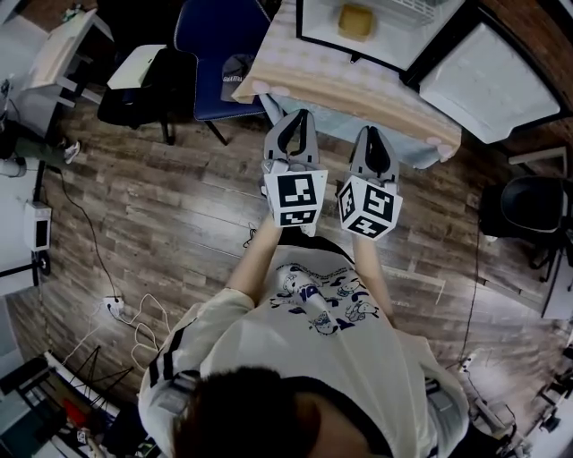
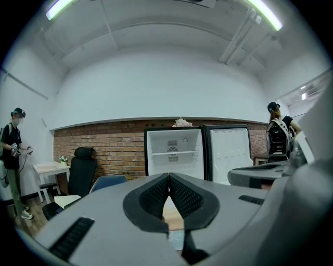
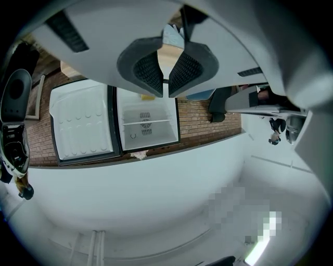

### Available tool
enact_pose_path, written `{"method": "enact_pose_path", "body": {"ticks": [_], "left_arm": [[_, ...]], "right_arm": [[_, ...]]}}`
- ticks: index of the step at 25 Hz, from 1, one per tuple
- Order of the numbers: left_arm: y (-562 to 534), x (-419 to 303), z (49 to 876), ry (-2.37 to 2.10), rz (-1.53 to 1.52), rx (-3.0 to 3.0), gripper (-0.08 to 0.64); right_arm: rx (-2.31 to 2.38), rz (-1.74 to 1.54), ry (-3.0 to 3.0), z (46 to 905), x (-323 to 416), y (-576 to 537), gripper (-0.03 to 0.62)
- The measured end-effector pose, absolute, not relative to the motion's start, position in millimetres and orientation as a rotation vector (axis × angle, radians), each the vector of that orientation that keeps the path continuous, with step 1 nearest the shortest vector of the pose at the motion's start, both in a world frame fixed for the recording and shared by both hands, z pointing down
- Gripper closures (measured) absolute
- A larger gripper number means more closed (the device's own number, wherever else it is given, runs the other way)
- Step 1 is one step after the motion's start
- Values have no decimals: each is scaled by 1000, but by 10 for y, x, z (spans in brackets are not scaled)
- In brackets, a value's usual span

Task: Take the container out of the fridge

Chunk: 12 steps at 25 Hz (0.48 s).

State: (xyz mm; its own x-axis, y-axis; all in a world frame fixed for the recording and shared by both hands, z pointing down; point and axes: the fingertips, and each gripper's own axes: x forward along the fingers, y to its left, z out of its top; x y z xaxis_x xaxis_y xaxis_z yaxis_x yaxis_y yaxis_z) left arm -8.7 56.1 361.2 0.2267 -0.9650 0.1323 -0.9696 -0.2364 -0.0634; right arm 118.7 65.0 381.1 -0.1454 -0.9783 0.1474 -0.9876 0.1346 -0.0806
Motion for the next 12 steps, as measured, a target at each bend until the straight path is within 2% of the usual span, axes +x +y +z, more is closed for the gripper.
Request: {"method": "enact_pose_path", "body": {"ticks": [12], "left_arm": [[-11,-3,3707,-1925,247,2407,541]], "right_arm": [[1999,277,-2318,3914,1271,92,541]]}}
